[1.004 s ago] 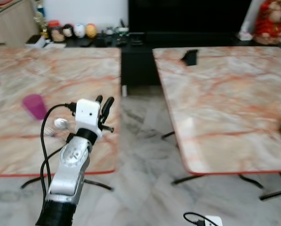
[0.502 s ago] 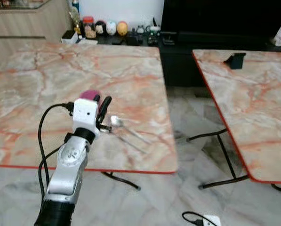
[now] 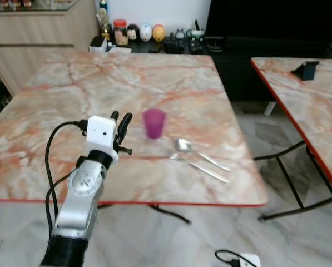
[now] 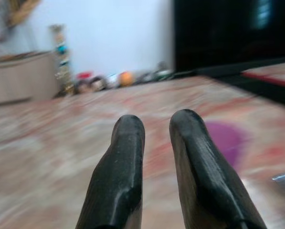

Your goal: Setting the table

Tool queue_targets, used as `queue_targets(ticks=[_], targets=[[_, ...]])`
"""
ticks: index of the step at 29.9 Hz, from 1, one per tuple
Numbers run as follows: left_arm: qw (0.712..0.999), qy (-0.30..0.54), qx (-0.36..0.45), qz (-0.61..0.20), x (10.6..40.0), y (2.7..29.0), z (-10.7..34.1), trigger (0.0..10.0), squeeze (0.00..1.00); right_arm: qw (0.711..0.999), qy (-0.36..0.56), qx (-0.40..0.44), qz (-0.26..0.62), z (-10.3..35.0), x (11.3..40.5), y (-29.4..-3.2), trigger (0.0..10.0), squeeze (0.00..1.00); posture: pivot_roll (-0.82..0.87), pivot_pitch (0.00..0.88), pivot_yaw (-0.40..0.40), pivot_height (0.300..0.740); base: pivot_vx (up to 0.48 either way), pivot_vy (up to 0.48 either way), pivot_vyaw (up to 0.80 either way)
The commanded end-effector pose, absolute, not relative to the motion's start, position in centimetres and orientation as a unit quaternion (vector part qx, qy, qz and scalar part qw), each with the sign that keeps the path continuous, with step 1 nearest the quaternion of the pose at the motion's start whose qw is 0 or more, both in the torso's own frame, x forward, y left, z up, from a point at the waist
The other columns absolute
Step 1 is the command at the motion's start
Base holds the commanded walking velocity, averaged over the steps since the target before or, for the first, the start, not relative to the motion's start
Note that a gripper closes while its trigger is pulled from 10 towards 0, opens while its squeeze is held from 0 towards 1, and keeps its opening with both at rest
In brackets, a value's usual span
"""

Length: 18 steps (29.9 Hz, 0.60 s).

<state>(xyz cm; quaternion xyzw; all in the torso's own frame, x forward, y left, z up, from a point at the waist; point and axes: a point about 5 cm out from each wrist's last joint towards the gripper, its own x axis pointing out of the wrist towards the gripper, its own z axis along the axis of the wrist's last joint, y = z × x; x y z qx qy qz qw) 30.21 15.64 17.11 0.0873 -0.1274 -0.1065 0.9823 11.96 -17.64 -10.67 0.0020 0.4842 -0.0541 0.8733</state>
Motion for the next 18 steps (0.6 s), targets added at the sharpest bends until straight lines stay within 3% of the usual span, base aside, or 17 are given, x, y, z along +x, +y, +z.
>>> queue_targets(ticks=[1, 18], targets=[[0.981, -0.134, 0.080, -0.117, 30.27, 15.01, 17.43, 10.0, 0.00, 0.873, 0.484, 0.001, -0.059, -10.66, 11.88, -18.01, 10.0, 0.00, 0.04, 0.000, -0.048, 0.740, 0.000, 0.000, 0.00], [0.981, -0.117, 0.055, -0.146, 30.17, 14.17, 17.03, 10.0, 0.00, 0.871, 0.486, 0.004, -0.063, -10.73, 11.67, -17.95, 10.0, 0.00, 0.04, 0.000, -0.045, 0.740, 0.000, 0.000, 0.00]])
